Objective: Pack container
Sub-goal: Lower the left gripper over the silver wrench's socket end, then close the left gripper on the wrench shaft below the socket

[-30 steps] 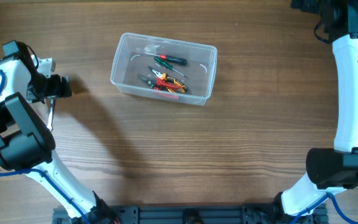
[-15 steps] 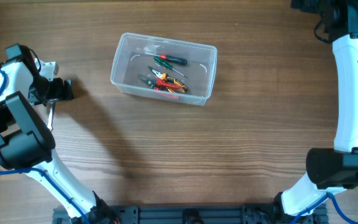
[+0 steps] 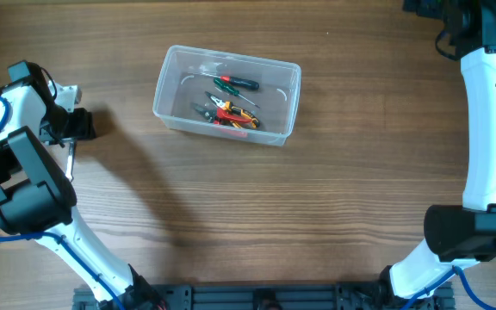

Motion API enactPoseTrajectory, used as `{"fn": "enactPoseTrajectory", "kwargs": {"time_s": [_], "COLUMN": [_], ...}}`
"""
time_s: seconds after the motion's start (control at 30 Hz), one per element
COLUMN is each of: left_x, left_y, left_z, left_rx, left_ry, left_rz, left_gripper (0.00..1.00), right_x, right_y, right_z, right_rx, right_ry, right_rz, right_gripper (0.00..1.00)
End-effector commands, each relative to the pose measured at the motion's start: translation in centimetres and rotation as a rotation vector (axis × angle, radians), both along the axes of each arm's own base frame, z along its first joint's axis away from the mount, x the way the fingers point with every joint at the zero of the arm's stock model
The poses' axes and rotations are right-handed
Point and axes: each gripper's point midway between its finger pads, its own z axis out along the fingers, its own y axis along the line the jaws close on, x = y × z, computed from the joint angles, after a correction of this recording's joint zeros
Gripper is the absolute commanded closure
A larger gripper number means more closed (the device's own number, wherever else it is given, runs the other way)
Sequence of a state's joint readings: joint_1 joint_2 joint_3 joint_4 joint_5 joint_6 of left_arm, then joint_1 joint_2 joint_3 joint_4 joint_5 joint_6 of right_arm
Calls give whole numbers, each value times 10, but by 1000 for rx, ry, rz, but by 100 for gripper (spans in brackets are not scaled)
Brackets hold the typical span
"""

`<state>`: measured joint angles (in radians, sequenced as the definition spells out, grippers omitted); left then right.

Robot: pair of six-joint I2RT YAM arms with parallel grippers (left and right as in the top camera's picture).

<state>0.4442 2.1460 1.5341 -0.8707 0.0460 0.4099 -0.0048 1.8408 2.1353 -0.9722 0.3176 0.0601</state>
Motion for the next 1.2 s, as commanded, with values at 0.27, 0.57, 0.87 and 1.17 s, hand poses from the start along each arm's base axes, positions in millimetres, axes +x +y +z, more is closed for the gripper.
{"fn": "enactPoseTrajectory", "kwargs": {"time_s": [0.27, 0.57, 0.87, 1.17], "left_x": [-8, -10, -10, -11], "left_y": [0, 6, 6, 6], "left_z": [-12, -12, -12, -12], "left_rx": [6, 40, 40, 40], "left_ry": [41, 57, 57, 57], "left_rz": [-8, -6, -6, -6], "left_gripper": [41, 41, 55, 57], "right_x": [-1, -1, -1, -1], "right_y": [3, 3, 3, 3], "right_z": [5, 4, 4, 4], "right_rx": [14, 14, 14, 14], "right_ry": [-17, -17, -17, -17], "right_rz": [-5, -5, -5, -5], "right_gripper": [0, 0, 0, 0]}}
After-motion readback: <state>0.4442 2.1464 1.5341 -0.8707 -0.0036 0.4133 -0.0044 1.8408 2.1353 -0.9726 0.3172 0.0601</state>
